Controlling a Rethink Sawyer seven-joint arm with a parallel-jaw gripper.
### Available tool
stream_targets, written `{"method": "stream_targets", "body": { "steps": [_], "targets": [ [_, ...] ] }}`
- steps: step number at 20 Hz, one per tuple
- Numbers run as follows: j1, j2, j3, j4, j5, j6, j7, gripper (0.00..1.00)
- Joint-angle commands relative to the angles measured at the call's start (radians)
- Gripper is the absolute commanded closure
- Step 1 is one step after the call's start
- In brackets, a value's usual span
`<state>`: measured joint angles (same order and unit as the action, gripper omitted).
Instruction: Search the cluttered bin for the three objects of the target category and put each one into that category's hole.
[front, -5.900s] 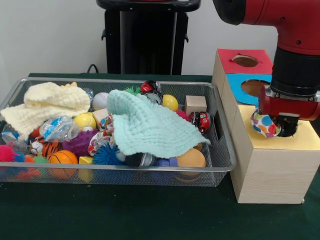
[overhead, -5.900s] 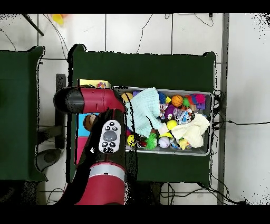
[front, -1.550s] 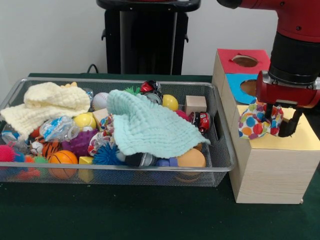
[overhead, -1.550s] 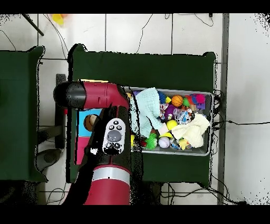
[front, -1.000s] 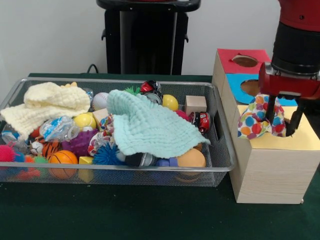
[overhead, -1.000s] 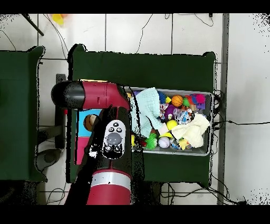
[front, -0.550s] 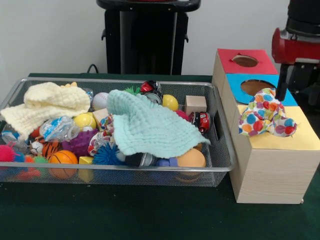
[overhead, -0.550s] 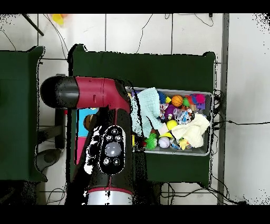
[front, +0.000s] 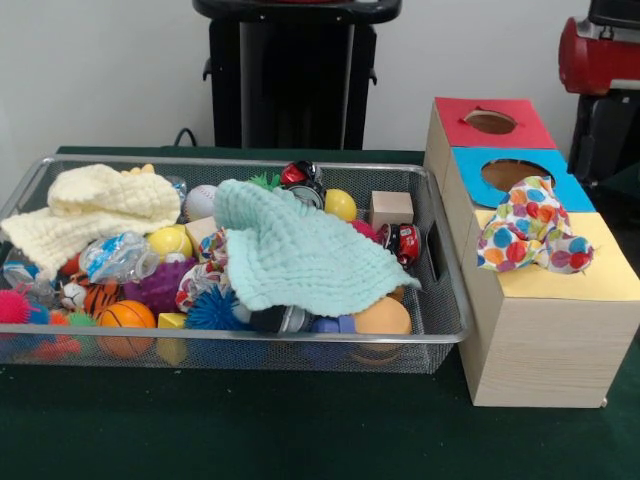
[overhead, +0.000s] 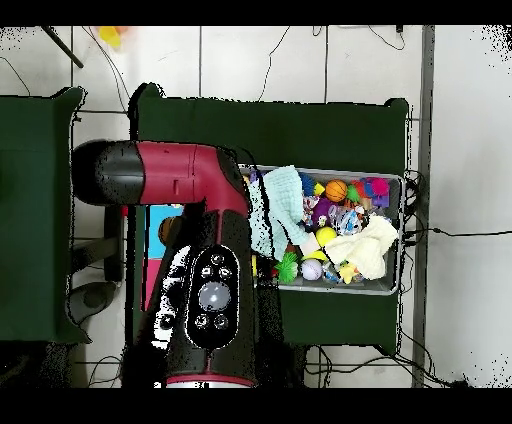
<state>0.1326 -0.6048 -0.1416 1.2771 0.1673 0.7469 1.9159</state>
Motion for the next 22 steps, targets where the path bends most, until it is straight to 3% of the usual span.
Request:
{"method": "stream_targets", "body": {
  "steps": [1, 6, 9, 10, 22],
  "targets": [
    [-0.056, 0.043, 0.102, 0.129, 0.008, -0.081, 0.092, 0.00],
    [-0.055, 0.064, 0.108, 0.147, 0.008, -0.151, 0.117, 0.00],
    [-0.048, 0.074, 0.095, 0.125, -0.005, -0.136, 0.111, 0.00],
    [-0.046, 0.076, 0.090, 0.120, -0.006, -0.130, 0.108, 1.00],
    [-0.023, 0.076, 0.065, 0.123, -0.013, -0.141, 0.129, 1.00]
  ]
}}
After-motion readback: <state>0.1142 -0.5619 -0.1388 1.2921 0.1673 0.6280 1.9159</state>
